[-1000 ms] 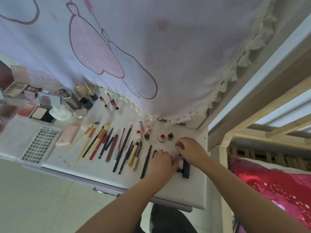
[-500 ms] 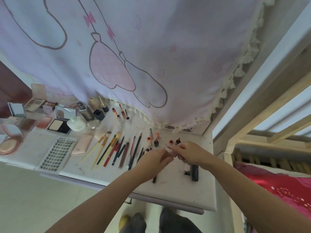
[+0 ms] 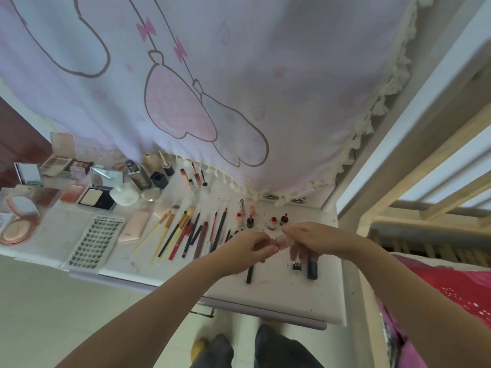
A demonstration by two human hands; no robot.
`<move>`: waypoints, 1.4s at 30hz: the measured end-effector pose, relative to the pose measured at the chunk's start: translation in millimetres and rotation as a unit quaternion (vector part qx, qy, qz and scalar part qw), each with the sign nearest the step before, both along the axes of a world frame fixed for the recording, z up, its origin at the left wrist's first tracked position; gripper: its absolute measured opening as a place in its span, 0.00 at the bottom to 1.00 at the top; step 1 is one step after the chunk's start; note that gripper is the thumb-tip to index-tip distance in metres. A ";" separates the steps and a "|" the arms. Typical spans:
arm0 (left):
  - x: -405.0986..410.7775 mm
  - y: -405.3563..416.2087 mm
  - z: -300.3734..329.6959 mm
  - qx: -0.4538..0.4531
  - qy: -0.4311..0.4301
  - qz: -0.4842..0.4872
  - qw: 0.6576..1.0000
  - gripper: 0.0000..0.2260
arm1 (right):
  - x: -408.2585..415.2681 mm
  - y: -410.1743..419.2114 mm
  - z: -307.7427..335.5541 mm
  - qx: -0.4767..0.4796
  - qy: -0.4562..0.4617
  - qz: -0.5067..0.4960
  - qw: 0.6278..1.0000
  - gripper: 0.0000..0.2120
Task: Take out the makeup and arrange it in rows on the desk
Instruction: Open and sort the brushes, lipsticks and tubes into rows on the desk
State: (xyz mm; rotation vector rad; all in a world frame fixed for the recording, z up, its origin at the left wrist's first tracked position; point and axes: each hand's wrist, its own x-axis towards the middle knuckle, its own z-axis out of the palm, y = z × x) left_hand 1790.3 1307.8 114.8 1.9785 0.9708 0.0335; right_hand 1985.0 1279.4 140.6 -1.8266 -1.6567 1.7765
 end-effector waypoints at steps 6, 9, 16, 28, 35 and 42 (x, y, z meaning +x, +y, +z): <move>1.3 3.2 3.3 0.005 0.004 0.001 1.000 0.10 | 2.7 -1.5 -6.8 0.062 0.032 0.005 0.998 0.07; 1.5 4.0 4.2 0.019 0.014 0.000 1.000 0.11 | 1.1 -0.4 -5.5 0.042 0.029 -0.024 0.998 0.11; 3.5 5.1 6.4 0.025 0.017 0.007 1.000 0.11 | -3.5 1.0 -6.9 0.091 0.016 -0.030 0.995 0.12; 12.1 4.0 1.8 -0.067 0.063 -0.058 0.994 0.12 | 15.5 -8.5 -19.2 0.057 0.017 0.026 0.998 0.12; -14.8 16.7 -11.5 -0.464 -0.044 0.044 0.884 0.16 | 43.7 -11.7 -21.1 0.106 0.036 -0.037 0.993 0.09; -3.6 0.6 -30.2 -0.365 -0.088 0.138 0.916 0.09 | 61.0 -18.0 -36.1 -0.022 0.159 -0.173 0.972 0.13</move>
